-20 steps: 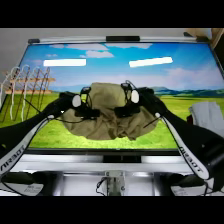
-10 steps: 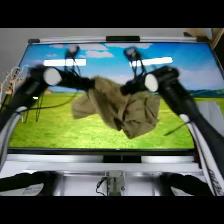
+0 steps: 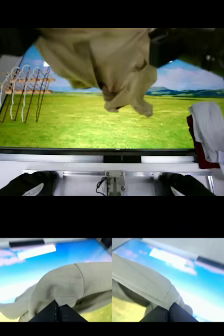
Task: Fold the shirts.
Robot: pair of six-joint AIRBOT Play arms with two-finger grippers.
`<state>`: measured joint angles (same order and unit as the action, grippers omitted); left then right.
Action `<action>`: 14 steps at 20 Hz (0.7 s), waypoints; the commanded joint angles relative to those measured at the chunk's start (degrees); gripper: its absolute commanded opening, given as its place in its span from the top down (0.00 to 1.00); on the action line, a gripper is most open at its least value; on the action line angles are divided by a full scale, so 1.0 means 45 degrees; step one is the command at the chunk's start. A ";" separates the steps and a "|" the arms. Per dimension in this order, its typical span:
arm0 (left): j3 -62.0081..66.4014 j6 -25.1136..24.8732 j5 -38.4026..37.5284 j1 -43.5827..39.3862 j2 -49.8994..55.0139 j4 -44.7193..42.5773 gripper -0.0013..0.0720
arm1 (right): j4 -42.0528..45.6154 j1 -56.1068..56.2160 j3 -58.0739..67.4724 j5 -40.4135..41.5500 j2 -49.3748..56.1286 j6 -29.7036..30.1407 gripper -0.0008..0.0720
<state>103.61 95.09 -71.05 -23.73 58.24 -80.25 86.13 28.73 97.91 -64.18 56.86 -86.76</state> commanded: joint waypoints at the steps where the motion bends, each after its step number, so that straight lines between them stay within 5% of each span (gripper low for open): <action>1: -0.1258 0.0369 -0.3036 -0.0083 -0.0408 -0.0175 0.92 | -0.1957 -0.0005 -0.0092 -0.4367 -0.0015 -0.0243 0.90; 5: -0.5353 0.0457 -0.1889 -0.0398 -0.0403 -0.0170 0.92 | -0.3104 0.0005 -0.2438 -0.4925 0.0962 -0.0233 0.90; 10: -0.9938 0.0962 0.1049 0.0121 0.0005 -0.0214 0.92 | -0.3526 0.0005 -0.4881 -0.1413 0.3361 0.0029 0.90; 14: -1.0520 0.1166 0.1365 0.0704 0.0651 -0.0209 0.92 | -0.5372 0.0005 -0.4881 0.0345 0.4828 0.0928 0.90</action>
<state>59.94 99.48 -67.70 -22.04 59.57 -81.36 67.66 28.77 77.25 -69.23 74.28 -85.01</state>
